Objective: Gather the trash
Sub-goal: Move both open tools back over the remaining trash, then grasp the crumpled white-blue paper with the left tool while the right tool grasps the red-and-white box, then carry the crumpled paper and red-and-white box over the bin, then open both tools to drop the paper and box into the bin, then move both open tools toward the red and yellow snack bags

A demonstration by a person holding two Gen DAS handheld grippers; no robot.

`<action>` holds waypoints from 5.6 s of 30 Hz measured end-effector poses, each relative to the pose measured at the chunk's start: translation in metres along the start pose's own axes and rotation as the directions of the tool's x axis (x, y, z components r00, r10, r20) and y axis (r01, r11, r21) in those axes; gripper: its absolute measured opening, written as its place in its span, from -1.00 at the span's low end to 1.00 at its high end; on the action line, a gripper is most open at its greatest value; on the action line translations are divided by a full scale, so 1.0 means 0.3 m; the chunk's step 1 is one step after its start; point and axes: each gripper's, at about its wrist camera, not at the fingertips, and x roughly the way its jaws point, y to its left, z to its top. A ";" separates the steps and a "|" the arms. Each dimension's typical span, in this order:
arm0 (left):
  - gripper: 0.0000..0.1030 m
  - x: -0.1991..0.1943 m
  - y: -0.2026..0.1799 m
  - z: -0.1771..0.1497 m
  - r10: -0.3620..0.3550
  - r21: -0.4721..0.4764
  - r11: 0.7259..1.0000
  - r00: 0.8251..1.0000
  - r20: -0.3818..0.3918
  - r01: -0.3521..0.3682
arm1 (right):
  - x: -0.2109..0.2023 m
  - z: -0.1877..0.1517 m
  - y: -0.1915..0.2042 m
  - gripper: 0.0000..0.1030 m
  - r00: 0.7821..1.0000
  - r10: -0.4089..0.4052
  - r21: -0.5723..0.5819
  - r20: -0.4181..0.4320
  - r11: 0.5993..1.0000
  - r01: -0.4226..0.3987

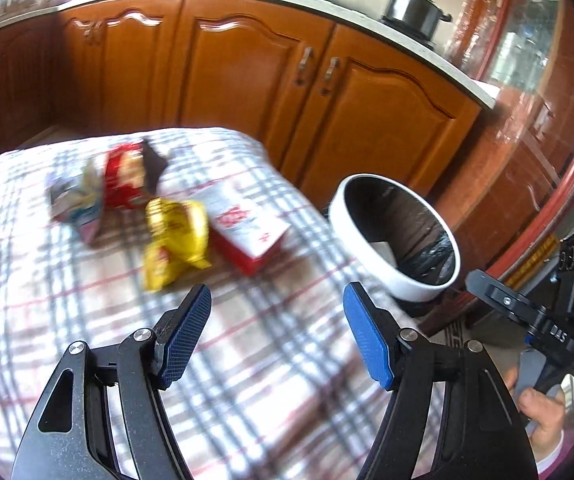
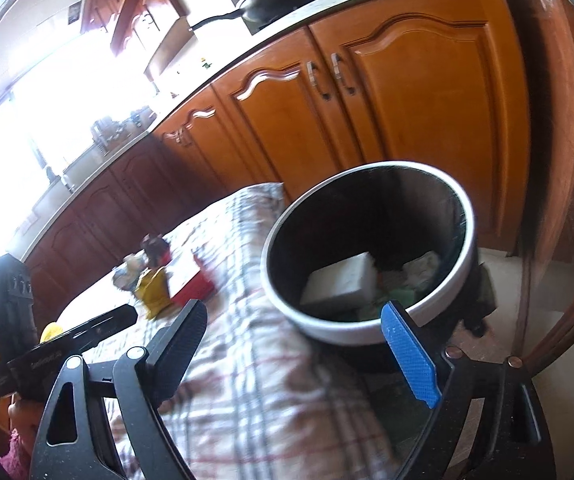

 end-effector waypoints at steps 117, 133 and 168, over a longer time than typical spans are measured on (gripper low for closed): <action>-0.81 0.084 -0.320 0.068 -0.171 0.216 0.958 0.981 -0.092 0.187 | -0.056 0.045 -0.100 0.03 0.995 -0.100 -0.043 0.020 0.994 0.101; -0.81 0.218 -0.385 0.156 -0.150 0.236 0.955 0.980 -0.131 0.178 | 0.011 0.114 -0.179 0.03 0.991 -0.133 -0.027 0.000 0.991 0.133; 0.31 0.223 -0.327 0.141 -0.108 0.189 0.974 0.989 -0.098 0.125 | 0.059 0.127 -0.201 0.70 0.996 -0.086 0.037 -0.009 0.996 0.086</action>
